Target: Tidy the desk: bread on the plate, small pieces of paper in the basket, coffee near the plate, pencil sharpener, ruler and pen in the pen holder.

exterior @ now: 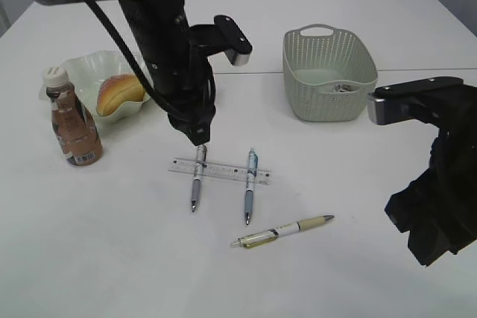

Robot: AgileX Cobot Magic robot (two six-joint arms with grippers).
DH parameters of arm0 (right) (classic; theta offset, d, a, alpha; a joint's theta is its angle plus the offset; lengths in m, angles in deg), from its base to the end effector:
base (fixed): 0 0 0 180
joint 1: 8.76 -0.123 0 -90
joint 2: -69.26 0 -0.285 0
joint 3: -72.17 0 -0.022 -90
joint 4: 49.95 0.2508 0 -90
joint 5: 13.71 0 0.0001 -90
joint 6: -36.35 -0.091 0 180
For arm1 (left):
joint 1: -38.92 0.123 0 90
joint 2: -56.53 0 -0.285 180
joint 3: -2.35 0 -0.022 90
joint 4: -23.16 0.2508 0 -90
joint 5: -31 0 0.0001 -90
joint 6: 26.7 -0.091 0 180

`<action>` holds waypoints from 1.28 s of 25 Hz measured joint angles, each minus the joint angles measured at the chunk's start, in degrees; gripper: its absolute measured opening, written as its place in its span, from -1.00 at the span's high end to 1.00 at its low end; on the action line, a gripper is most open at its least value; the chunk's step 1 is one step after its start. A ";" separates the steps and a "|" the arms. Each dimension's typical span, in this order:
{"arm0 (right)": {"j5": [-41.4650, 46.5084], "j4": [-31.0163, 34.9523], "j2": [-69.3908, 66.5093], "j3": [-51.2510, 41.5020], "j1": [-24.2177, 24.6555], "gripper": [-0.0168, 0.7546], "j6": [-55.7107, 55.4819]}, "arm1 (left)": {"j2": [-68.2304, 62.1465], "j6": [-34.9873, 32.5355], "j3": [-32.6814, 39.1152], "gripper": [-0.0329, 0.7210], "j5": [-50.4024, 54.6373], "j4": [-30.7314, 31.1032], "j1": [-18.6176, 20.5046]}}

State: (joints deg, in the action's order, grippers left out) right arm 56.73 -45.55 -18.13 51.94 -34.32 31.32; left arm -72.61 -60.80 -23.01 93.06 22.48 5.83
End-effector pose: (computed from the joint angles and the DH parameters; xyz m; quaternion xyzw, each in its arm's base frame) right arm 0.2099 0.1077 0.2620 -0.1660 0.9853 0.0396 0.0067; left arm 0.3772 -0.2470 0.2174 0.5473 0.8278 -0.0045 0.1233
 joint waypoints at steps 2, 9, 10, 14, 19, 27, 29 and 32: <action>-0.09 0.00 0.00 0.00 0.00 0.27 0.00 | -1.63 -1.99 0.00 -0.24 -1.47 -1.42 -0.24; -0.24 -0.12 0.00 0.00 0.00 0.27 0.00 | -3.24 -3.02 0.00 -0.24 -6.44 -4.94 -0.24; -0.24 -0.12 0.00 0.00 0.00 0.27 0.00 | -3.24 -3.25 0.00 -0.24 -7.84 -5.44 -0.24; -0.24 -0.20 0.00 0.00 0.00 0.27 0.00 | -3.24 -5.59 -0.05 -0.29 -10.44 -6.00 -0.28; -0.24 -0.20 0.00 0.00 0.00 0.27 0.00 | -3.24 -9.39 -0.05 -0.44 -10.53 -6.54 -0.28; -0.24 -0.20 0.13 0.00 0.00 0.27 0.00 | -6.01 -13.94 -0.05 -0.44 -10.79 -8.72 -0.28; -0.24 -0.20 0.13 0.00 0.00 0.27 0.00 | -6.38 -14.08 -0.05 -0.44 -10.69 -9.81 -0.28; -0.24 -0.20 0.13 0.00 0.00 0.27 -0.02 | -6.38 -14.10 -0.05 -0.43 -10.91 -10.65 -0.28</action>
State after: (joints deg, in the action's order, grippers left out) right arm 56.49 -45.75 -18.01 51.94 -34.32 31.31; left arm -78.99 -74.90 -23.06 82.16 11.83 5.55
